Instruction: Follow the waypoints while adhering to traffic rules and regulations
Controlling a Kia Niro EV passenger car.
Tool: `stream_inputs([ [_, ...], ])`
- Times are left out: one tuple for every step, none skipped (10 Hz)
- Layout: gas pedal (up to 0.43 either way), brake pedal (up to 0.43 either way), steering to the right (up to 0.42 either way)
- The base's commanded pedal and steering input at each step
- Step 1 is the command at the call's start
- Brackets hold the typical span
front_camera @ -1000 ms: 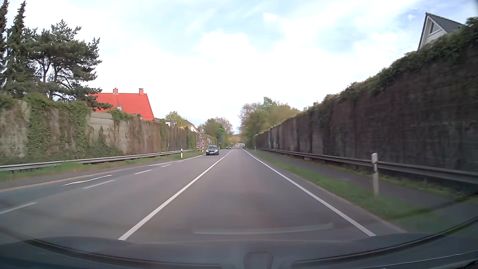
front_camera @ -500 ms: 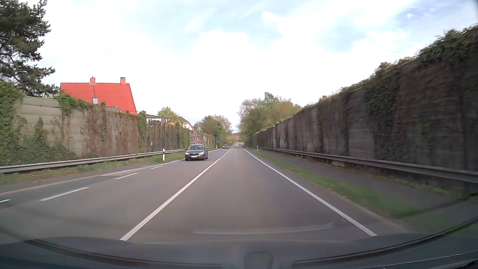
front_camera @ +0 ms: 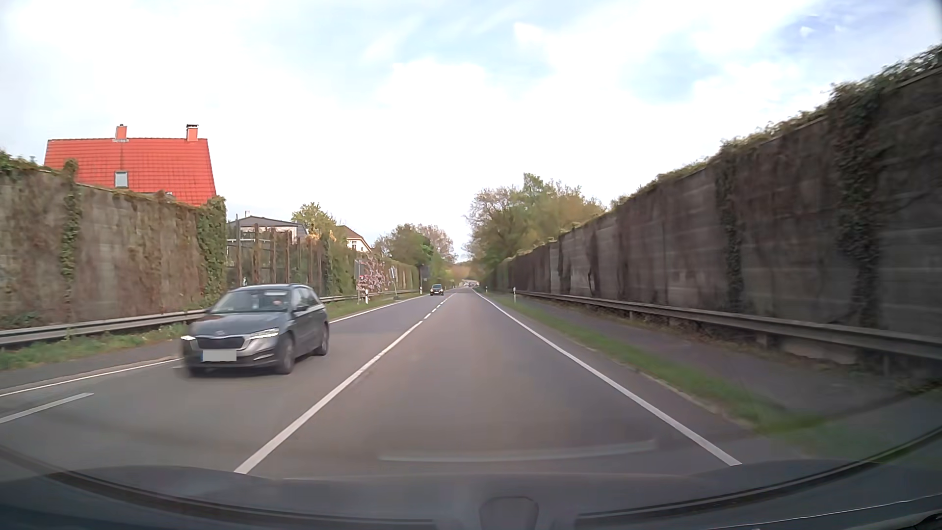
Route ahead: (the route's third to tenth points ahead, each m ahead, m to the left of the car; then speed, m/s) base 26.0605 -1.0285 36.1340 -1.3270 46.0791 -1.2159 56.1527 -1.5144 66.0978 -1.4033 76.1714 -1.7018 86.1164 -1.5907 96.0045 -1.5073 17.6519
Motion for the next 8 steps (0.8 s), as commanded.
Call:
stream_inputs([
  [0.11,0.0,-0.004],
  [0.11,0.0,-0.005],
  [0.11,0.0,-0.005],
  [0.11,0.0,-0.005],
  [0.11,0.0,-0.005],
  [0.11,0.0,-0.005],
  [0.11,0.0,-0.005],
  [0.11,0.0,-0.005],
])
